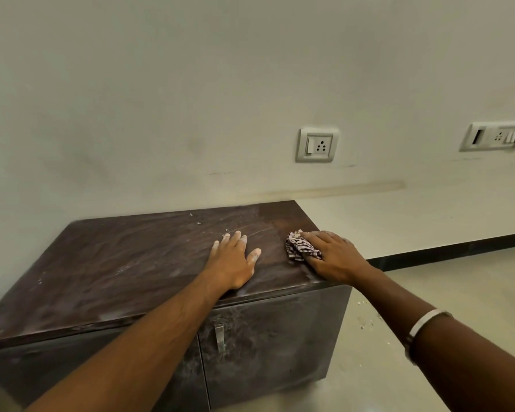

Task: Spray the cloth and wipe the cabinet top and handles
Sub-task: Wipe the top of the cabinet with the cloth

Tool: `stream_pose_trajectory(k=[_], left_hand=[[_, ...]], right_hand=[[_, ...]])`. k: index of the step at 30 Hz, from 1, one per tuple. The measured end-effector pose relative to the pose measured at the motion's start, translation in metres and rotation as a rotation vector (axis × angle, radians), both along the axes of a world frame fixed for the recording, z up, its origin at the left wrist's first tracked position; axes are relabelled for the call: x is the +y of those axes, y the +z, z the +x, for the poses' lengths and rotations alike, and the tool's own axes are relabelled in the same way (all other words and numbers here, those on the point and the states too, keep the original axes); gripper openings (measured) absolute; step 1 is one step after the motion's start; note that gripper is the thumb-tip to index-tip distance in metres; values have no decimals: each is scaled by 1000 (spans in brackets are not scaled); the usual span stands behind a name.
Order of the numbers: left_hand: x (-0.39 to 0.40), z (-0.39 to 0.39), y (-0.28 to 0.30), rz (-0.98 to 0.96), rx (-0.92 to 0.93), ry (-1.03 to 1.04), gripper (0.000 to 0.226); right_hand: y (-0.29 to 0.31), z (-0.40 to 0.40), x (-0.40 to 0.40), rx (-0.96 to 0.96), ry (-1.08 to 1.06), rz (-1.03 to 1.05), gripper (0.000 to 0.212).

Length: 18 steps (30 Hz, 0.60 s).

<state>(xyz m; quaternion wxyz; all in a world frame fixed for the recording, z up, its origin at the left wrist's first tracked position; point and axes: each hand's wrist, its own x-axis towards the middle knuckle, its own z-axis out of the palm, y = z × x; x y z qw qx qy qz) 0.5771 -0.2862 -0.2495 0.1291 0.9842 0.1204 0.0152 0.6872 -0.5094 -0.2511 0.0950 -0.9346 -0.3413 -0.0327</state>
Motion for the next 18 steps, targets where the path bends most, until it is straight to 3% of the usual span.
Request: stream_pose_trajectory(k=[3,10,18], left_hand=[[0,-2,3,6,-7,-3,66],[-5,-7,6,15,5,-16,65],[-9,-16,4,27,13,-21,65]], right_hand=[[2,-7,11,24,-50,-15,61],[-5,-31,-10,-14,70,30,62],[1,-33,-3,5,-66,17,61]])
